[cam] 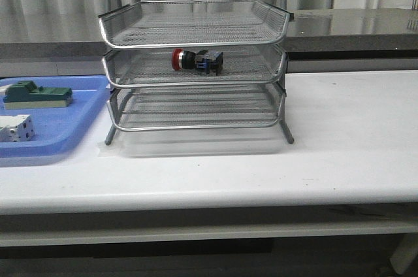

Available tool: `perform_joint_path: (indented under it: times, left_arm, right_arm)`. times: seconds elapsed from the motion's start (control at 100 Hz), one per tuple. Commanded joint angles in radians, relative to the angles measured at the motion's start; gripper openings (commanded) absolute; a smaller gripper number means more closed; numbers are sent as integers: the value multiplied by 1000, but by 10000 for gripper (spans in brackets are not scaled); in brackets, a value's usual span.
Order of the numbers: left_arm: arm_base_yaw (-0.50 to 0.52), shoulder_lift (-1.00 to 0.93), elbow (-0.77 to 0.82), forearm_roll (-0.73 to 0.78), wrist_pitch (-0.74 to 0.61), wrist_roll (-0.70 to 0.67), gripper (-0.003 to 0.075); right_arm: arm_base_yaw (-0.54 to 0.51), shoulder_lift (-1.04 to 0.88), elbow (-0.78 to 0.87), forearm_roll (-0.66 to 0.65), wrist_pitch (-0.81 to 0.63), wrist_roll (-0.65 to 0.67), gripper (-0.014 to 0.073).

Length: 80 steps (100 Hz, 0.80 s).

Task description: Place button on rack with both arms

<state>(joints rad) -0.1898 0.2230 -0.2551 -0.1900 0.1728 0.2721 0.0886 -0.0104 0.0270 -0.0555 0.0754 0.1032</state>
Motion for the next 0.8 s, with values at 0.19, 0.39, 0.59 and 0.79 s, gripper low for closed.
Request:
perform_joint_path:
  times: [0.19, 0.39, 0.59, 0.79]
  left_arm:
    - [2, 7, -28, -11, -87, -11, -20]
    - [2, 7, -28, -11, -87, -11, -20]
    - [2, 7, -28, -11, -87, -11, -20]
    - [2, 7, -26, 62, -91, -113, -20]
  right_arm:
    - [-7, -14, -17, 1, -87, -5, -60]
    - [-7, -14, -17, 1, -87, -5, -60]
    - [-7, -14, -17, 1, -87, -5, -60]
    - [-7, -14, -17, 1, -87, -5, -60]
